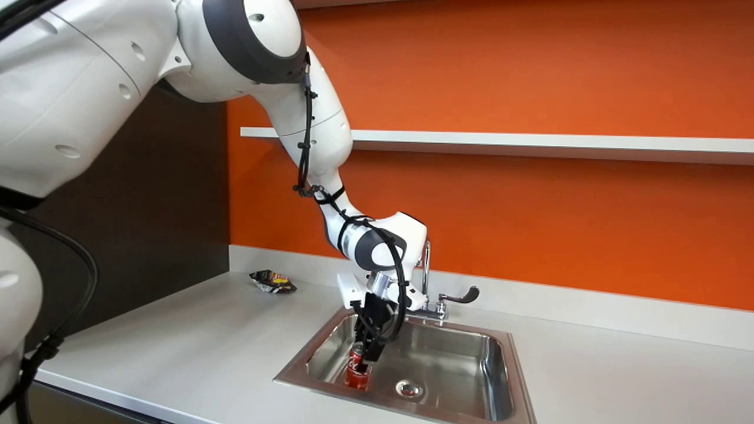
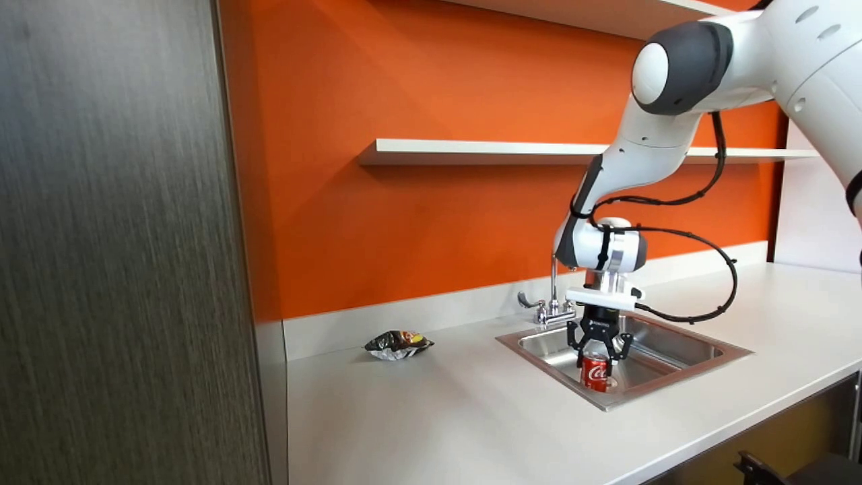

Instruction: Put the can in the sink

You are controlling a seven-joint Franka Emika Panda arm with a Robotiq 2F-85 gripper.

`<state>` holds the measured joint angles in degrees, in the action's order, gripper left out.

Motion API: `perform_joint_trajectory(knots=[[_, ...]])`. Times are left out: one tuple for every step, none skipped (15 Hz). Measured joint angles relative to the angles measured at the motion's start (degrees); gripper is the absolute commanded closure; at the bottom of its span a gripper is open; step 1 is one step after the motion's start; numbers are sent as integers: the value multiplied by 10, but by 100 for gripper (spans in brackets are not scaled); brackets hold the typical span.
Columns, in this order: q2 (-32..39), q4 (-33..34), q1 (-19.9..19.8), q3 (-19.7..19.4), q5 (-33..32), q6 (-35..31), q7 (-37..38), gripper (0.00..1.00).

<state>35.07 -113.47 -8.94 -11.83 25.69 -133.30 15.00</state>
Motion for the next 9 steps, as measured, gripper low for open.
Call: perform_joint_trajectory(knots=[[3, 2, 0, 0, -2, 0, 2, 62], [6, 3, 0, 0, -3, -1, 3, 62], [9, 4, 0, 0, -5, -1, 4, 62], [12, 5, 0, 0, -7, -2, 6, 62], [15, 7, 0, 0, -8, -2, 7, 62], [17, 7, 0, 0, -9, -2, 8, 62], [19, 8, 0, 1, -11, -2, 9, 60], [20, 8, 0, 1, -12, -2, 9, 35], [22, 9, 0, 1, -13, -2, 11, 14]])
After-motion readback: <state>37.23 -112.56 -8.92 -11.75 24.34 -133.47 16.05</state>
